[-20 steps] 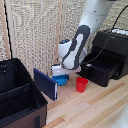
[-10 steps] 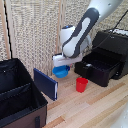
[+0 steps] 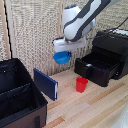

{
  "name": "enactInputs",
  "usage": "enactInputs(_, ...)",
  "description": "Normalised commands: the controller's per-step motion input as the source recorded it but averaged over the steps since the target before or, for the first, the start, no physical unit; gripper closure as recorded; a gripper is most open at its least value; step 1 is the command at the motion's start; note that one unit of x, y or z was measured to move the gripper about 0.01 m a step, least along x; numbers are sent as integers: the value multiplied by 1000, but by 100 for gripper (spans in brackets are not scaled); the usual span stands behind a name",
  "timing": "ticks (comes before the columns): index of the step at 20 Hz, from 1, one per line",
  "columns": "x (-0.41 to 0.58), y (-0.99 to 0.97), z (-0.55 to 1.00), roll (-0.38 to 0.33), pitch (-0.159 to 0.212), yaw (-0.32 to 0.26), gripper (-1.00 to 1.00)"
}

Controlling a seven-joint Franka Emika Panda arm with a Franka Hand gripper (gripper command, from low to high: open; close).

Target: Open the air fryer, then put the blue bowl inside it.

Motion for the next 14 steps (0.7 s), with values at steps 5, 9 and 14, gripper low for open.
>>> enactInputs(5, 211, -346, 631, -2, 16, -271, 100)
enactInputs(9, 165, -369, 318, 0, -37, -280, 100)
enactInputs(14, 65, -191, 82, 0, -112, -352, 100)
